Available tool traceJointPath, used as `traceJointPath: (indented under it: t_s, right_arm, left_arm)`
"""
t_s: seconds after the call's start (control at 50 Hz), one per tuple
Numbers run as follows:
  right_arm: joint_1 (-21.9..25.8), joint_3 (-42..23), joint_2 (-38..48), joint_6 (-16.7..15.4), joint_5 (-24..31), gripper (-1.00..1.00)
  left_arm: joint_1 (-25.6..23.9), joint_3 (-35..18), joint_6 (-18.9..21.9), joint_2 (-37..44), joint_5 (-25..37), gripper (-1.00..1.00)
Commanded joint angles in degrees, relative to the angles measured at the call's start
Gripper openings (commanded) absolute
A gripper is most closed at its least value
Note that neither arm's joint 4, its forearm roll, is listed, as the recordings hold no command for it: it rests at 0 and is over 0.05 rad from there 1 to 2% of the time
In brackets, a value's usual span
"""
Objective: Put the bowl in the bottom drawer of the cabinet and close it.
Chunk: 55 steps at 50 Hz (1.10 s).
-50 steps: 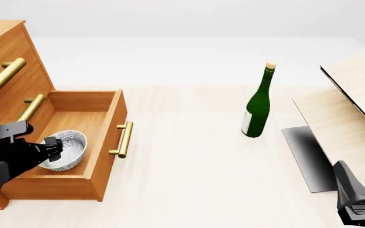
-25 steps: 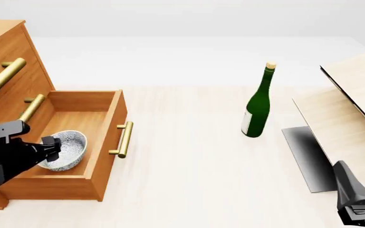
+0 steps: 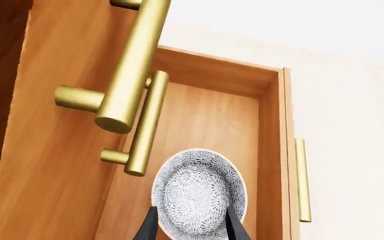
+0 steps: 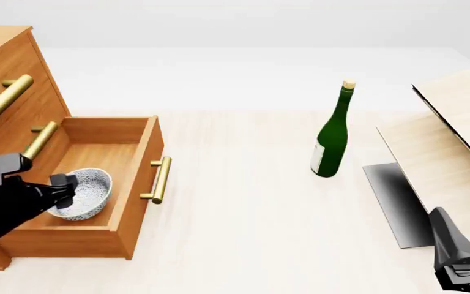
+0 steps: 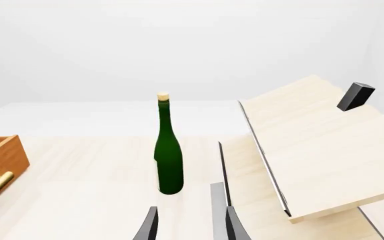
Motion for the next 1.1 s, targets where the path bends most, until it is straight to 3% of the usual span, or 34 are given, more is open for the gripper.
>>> traceJointPath:
  t_s: [0.02,0.52,1.1]
  right_arm:
    - [0.0,0.0,-0.01,0.01,0.0,1.0]
    - [-0.01,0.0,0.01,0.0,0.0,1.0]
    - [-0.01,0.0,0.02,0.0,-0.01,1.0]
  left_arm:
    - [-0.95,0.11,0.16,-5.1,3.66,1.0]
    - [-5.61,-0.99,-1.38,-9.67,6.94,1.0]
    - [-15.37,-2.95,-4.78,-11.63,9.23,1.0]
